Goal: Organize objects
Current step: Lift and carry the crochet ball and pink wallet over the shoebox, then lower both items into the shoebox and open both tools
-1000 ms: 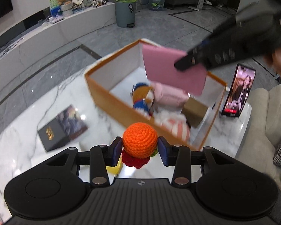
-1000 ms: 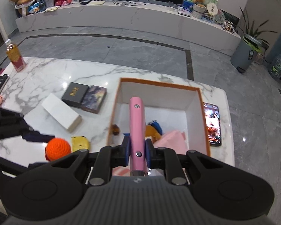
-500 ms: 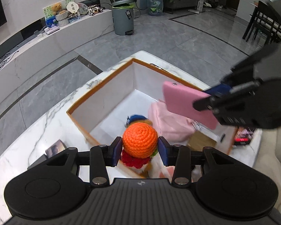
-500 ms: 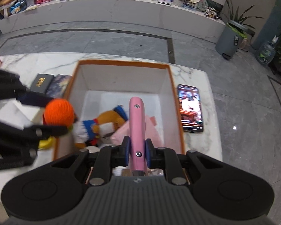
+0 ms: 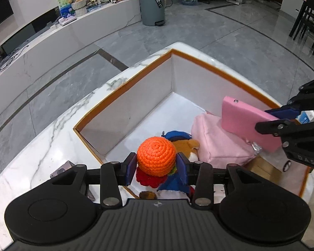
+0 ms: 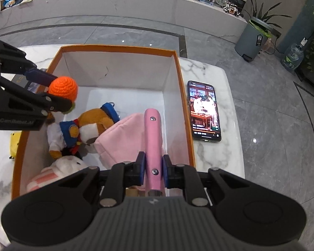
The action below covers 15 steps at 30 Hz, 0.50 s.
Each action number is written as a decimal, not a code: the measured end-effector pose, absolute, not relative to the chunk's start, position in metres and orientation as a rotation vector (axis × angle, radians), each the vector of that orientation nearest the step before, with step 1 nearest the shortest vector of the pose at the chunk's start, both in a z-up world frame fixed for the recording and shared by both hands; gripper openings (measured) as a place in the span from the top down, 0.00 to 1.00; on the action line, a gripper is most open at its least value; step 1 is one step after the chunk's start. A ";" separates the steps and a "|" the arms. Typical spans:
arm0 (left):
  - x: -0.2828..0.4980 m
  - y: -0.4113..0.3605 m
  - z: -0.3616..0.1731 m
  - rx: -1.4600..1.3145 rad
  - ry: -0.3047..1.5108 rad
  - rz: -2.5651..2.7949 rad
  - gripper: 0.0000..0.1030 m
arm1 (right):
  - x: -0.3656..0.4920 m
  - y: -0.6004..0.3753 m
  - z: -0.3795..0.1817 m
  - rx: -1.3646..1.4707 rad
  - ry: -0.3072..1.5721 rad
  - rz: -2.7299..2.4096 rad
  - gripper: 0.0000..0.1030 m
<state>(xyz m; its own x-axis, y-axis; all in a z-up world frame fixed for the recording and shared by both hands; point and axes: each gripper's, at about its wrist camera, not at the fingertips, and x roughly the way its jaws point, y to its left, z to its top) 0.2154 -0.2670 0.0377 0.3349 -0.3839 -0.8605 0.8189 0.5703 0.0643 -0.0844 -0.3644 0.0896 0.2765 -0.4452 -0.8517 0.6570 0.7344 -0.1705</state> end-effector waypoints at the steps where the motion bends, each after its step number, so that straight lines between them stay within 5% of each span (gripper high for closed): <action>1: 0.216 -0.268 0.035 0.558 0.925 -0.835 0.53 | -0.084 -0.364 0.088 0.224 1.050 -0.754 0.83; 15: 0.216 -0.276 0.015 0.601 0.953 -0.822 0.53 | -0.066 -0.351 0.067 0.156 1.086 -0.720 0.82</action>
<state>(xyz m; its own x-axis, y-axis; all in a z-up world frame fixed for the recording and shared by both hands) 0.2159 -0.2759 0.0152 0.3285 -0.3378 -0.8820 0.8234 0.5600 0.0921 -0.0659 -0.3508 0.0666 0.2663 -0.4570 -0.8487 0.6035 0.7656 -0.2228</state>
